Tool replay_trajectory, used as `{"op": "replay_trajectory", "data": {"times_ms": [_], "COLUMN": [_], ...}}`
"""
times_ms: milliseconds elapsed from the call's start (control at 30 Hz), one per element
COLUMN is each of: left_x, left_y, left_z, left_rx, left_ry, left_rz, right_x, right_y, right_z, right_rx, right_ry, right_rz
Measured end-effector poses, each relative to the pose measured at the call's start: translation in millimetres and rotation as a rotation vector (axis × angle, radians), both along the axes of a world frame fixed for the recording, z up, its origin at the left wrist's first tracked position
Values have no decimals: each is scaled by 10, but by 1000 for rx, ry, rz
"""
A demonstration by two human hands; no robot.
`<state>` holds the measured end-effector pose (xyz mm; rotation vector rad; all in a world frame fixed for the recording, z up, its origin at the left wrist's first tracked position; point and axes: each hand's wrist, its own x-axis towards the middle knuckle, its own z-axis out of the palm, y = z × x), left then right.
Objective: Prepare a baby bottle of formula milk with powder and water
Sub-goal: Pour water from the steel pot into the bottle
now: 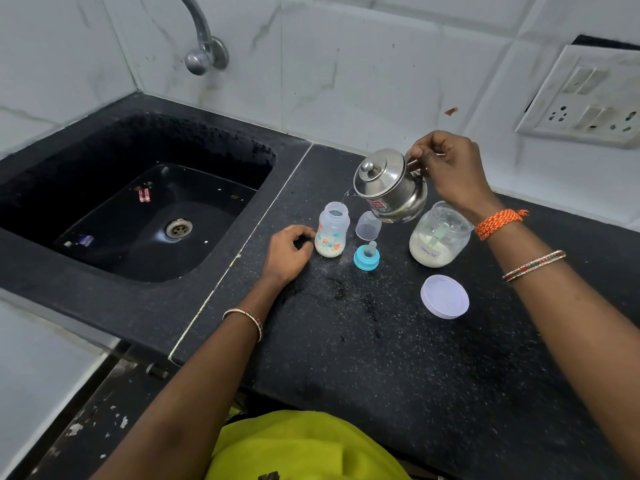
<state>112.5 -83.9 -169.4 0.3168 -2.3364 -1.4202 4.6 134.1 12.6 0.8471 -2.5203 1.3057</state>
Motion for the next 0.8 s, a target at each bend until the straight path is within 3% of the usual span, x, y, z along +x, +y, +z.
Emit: {"op": "replay_trajectory", "data": {"times_ms": [800], "left_x": [4], "left_y": [-6], "left_z": [10], "left_rx": [-13], "left_ry": [-10], "left_rz": [-10], "right_x": [62], "right_y": [-34], "right_z": [24], "right_rx": [-16], "right_ry": [2], "right_rz": [1]}}
